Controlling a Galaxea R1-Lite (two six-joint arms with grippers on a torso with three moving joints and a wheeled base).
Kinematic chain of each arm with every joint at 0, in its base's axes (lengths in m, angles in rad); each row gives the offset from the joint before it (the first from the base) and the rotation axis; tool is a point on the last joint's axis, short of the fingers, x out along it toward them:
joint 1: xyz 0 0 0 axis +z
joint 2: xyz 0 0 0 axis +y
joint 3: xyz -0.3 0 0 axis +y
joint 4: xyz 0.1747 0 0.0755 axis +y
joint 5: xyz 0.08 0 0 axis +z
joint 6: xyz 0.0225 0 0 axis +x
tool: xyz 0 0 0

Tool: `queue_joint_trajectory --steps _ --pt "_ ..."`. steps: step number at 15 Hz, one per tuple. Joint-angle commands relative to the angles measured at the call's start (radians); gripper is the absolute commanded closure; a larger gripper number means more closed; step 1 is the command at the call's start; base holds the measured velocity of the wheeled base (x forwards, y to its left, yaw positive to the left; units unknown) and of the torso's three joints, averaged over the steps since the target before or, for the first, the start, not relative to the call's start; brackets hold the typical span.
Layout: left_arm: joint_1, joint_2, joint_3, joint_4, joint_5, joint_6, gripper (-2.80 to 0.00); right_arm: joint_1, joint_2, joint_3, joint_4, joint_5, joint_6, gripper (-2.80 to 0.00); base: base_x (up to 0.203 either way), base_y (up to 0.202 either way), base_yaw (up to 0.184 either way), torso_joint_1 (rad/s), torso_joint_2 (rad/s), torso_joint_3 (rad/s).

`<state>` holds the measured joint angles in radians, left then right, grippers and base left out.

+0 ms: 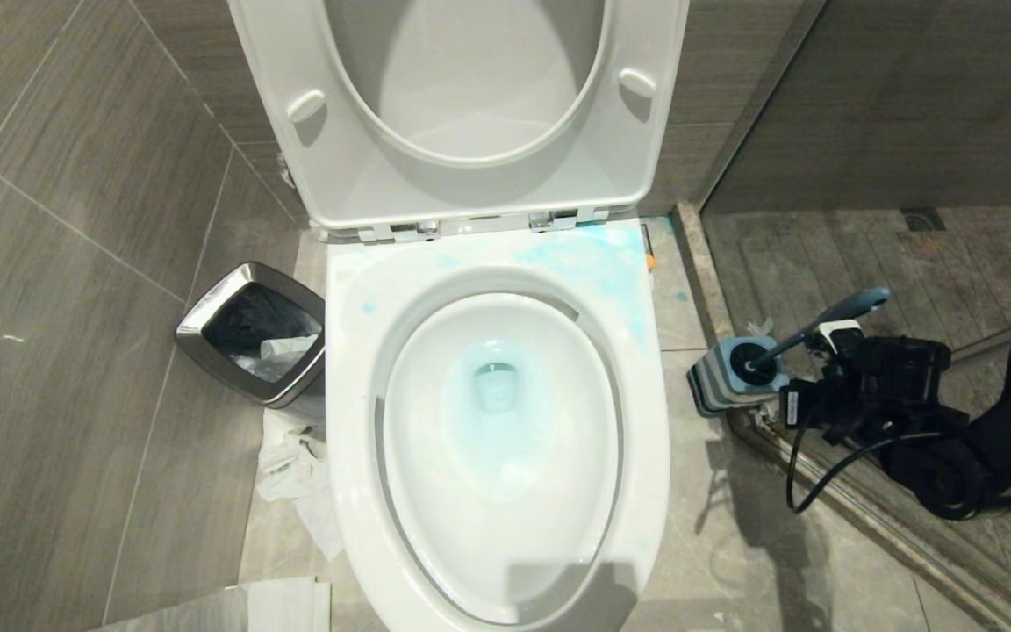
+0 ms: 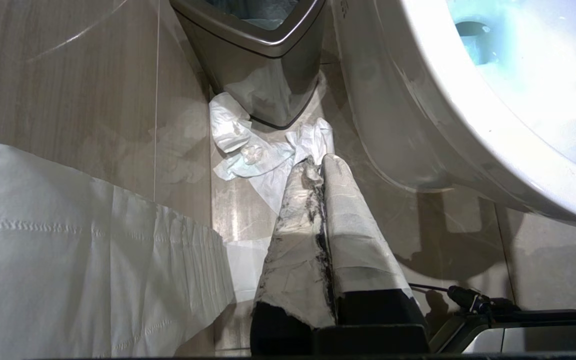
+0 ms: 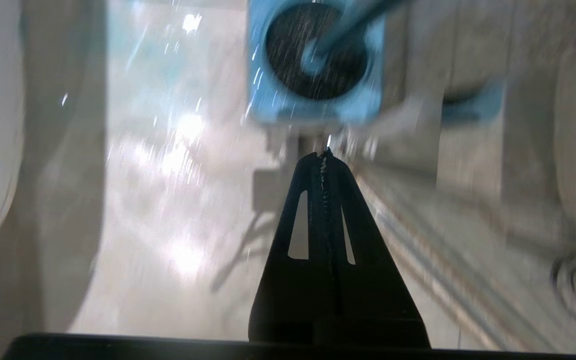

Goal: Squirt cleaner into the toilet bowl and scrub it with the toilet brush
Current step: Put the toilet brush back

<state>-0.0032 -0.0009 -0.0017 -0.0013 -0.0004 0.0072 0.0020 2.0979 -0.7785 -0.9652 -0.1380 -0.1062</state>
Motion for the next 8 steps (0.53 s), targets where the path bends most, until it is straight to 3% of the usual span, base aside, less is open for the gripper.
queue_joint_trajectory --steps 1,4,8 --pt "0.0 0.001 0.0 0.0 0.0 0.0 0.0 0.013 -0.124 0.133 -0.004 0.015 -0.006 0.0 0.0 0.0 0.0 0.0 0.0 0.0" --pt "0.0 0.001 0.0 0.0 0.0 0.0 0.0 0.024 -0.277 0.26 -0.003 0.029 -0.007 0.0 0.0 0.0 0.0 0.0 0.0 0.0" --pt "0.0 0.001 0.0 0.0 0.0 -0.001 0.0 0.027 -0.499 0.293 -0.003 0.031 -0.003 0.0 0.0 0.0 0.0 0.0 0.0 0.0"
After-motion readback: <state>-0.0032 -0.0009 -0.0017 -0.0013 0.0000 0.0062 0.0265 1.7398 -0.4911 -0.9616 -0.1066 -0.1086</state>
